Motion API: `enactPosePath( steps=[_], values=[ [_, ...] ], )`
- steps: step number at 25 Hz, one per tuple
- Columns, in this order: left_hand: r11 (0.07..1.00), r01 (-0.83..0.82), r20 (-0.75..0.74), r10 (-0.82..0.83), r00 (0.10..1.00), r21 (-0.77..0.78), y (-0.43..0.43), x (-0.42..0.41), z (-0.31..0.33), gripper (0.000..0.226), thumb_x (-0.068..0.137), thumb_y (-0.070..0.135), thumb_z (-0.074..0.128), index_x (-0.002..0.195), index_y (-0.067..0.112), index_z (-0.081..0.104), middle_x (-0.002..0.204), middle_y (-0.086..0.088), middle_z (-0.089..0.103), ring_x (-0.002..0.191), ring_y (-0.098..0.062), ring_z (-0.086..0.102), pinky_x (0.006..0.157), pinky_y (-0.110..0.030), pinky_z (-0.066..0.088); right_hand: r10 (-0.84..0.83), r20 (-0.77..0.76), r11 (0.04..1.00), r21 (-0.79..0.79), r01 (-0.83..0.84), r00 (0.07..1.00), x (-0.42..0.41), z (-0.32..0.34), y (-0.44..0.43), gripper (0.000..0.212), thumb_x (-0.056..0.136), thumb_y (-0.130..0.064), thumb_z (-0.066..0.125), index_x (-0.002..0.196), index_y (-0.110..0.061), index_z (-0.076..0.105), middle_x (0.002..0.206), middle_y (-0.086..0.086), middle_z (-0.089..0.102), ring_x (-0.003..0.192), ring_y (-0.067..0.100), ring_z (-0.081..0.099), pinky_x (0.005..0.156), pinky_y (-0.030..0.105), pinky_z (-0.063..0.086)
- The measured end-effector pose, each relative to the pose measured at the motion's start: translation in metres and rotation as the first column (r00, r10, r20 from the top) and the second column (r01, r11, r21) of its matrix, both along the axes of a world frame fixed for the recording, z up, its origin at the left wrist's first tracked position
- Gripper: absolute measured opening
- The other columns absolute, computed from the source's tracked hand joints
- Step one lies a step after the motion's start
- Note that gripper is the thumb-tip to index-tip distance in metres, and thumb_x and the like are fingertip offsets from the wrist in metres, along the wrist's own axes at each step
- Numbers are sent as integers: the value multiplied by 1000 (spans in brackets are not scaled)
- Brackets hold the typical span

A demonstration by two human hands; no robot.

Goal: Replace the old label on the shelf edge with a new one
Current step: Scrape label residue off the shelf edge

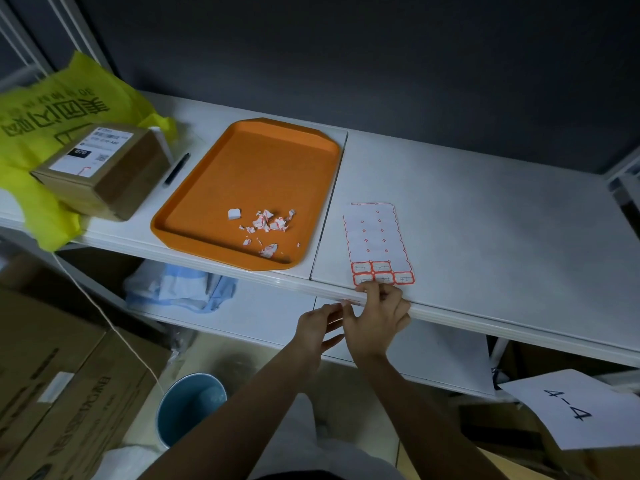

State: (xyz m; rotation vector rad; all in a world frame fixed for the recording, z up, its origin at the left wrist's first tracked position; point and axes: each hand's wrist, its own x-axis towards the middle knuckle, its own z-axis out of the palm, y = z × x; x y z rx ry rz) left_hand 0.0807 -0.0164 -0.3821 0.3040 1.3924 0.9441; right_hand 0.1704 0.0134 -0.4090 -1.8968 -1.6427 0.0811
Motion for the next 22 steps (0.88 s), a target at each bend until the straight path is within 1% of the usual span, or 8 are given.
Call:
enactPosePath(
  steps=[3, 6, 9, 12, 15, 16, 18, 22],
  values=[
    [1000, 4, 16, -4, 1000, -4, 0, -1, 0, 25, 100, 27, 53, 118, 15, 65, 121, -3, 69, 113, -21, 63, 99, -38, 50, 6, -8, 1000, 10, -6, 1000, 1, -1, 2, 47, 59, -24, 86, 99, -24, 61, 108, 10, 56, 102, 31, 49, 85, 44, 41],
    [1000, -14, 38, 15, 999, -24, 1, -2, 1, 25, 99, 30, 55, 118, 17, 65, 123, -1, 68, 117, -22, 61, 105, -42, 47, 18, 21, 1000, 4, -18, 1000, 5, -4, 1, 48, 61, -18, 84, 102, -24, 61, 108, 10, 55, 102, 31, 49, 86, 45, 42],
    [999, -23, 73, 25, 997, -37, 4, -2, 1, 27, 96, 33, 59, 116, 17, 66, 120, 0, 69, 116, -21, 61, 105, -42, 47, 48, 6, 999, -5, -48, 999, 8, -4, 0, 49, 61, -17, 85, 104, -22, 62, 110, 9, 55, 104, 32, 49, 88, 44, 40],
    [996, -53, 111, 62, 992, -77, 8, -4, -1, 27, 92, 31, 65, 112, 13, 69, 113, -2, 73, 111, -20, 64, 96, -38, 53, 88, 1, 996, 6, -88, 996, 12, -3, 0, 47, 62, -18, 84, 105, -21, 63, 111, 9, 55, 105, 32, 50, 88, 42, 39],
    [986, -68, 187, 96, 978, -150, 12, -9, -1, 24, 88, 28, 71, 105, 11, 71, 101, -2, 77, 106, -20, 67, 76, -32, 57, 107, 10, 994, 10, -107, 994, 15, -1, -2, 47, 63, -20, 85, 105, -21, 64, 111, 10, 57, 104, 32, 51, 85, 43, 40],
    [983, -60, 214, 98, 972, -174, 13, -12, -1, 24, 86, 27, 73, 103, 11, 72, 98, -2, 77, 104, -19, 67, 72, -31, 58, 108, 5, 994, 12, -108, 994, 15, 0, -2, 46, 64, -21, 85, 105, -21, 64, 111, 10, 57, 104, 32, 51, 85, 43, 40],
    [978, -16, 252, 70, 965, -209, 18, -18, -1, 26, 82, 27, 77, 102, 12, 73, 95, -2, 78, 102, -19, 68, 70, -30, 58, 115, -3, 993, 18, -115, 993, 15, 1, -2, 45, 64, -21, 85, 104, -21, 64, 110, 10, 57, 103, 33, 52, 84, 43, 41],
    [963, 99, 294, -21, 956, -252, 28, -31, 0, 30, 76, 25, 83, 102, 13, 76, 100, -2, 77, 102, -19, 67, 70, -32, 57, 141, -16, 989, 35, -141, 990, 20, 1, -2, 45, 63, -18, 85, 104, -19, 65, 111, 11, 59, 103, 35, 53, 85, 44, 40]
  ],
)
